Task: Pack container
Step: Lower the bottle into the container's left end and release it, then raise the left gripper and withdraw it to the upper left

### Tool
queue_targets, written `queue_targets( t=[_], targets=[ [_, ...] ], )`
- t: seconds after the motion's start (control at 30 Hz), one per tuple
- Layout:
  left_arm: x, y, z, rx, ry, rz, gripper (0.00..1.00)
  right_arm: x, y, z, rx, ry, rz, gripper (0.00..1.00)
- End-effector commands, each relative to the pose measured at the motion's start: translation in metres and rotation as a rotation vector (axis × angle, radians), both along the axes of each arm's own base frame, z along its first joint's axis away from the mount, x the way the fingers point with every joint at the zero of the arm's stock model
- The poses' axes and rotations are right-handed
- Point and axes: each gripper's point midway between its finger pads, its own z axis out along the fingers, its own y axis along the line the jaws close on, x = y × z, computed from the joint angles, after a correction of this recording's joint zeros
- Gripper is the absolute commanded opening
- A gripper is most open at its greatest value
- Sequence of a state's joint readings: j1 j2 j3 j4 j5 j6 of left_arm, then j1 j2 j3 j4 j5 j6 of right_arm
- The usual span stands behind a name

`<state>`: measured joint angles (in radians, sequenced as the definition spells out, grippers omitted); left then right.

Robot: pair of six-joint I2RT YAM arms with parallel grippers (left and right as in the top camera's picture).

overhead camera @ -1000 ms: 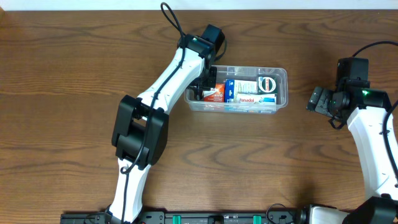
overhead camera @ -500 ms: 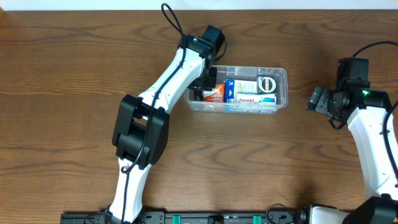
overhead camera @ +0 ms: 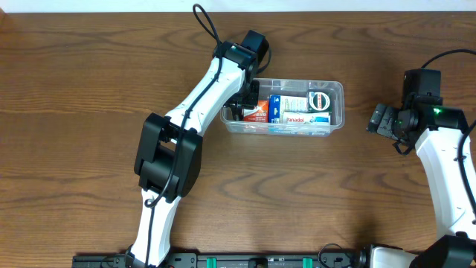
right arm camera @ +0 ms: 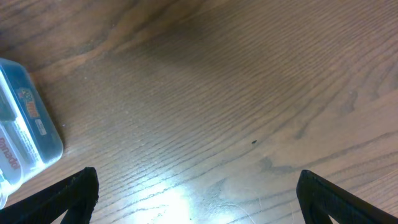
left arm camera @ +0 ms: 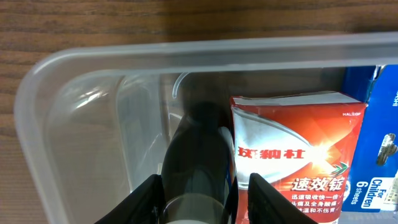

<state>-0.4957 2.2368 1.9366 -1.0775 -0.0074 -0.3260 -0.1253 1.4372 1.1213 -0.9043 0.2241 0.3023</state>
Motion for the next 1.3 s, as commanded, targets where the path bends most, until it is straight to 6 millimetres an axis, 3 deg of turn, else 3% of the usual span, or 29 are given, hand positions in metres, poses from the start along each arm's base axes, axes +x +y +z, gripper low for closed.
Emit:
queue_targets(
  t=[0.0, 0.37, 0.53, 0.63, 0.7, 0.93, 1.0, 1.1, 1.27],
  targets=[
    [0.004, 0.002, 0.029, -0.019, -0.059, 0.014, 0.44, 0.000, -0.003, 0.003, -0.011, -0.002, 0.003, 0.99],
    [0.015, 0.027, 0.093, -0.034, -0.210, 0.049, 0.45, 0.000, -0.003, 0.003, -0.011, -0.003, 0.003, 0.99],
    [0.027, 0.047, 0.112, -0.049, -0.268, 0.100, 0.51, 0.000, -0.003, 0.003, -0.011, -0.003, 0.003, 0.99],
    [0.036, 0.071, 0.120, -0.052, -0.291, 0.154, 0.52, 0.000, -0.003, 0.003, -0.011, -0.002, 0.003, 0.99],
    [0.039, 0.091, 0.121, -0.045, -0.291, 0.198, 0.61, 0.000, -0.003, 0.003, -0.011, -0.003, 0.003, 0.99],
    [0.035, 0.178, 0.116, 0.006, -0.221, 0.379, 0.70, 0.000, -0.003, 0.003, -0.011, -0.003, 0.004, 0.99],
    [0.033, 0.198, 0.115, 0.014, -0.209, 0.423, 0.98, 0.000, -0.003, 0.003, -0.011, -0.003, 0.004, 0.99],
    [0.025, 0.226, 0.113, 0.029, -0.176, 0.487, 0.98, 0.000, -0.003, 0.003, -0.011, -0.002, 0.004, 0.99],
    [0.018, 0.249, 0.111, 0.040, -0.152, 0.539, 0.98, 0.000, -0.003, 0.003, -0.011, -0.003, 0.003, 0.99]
  ],
)
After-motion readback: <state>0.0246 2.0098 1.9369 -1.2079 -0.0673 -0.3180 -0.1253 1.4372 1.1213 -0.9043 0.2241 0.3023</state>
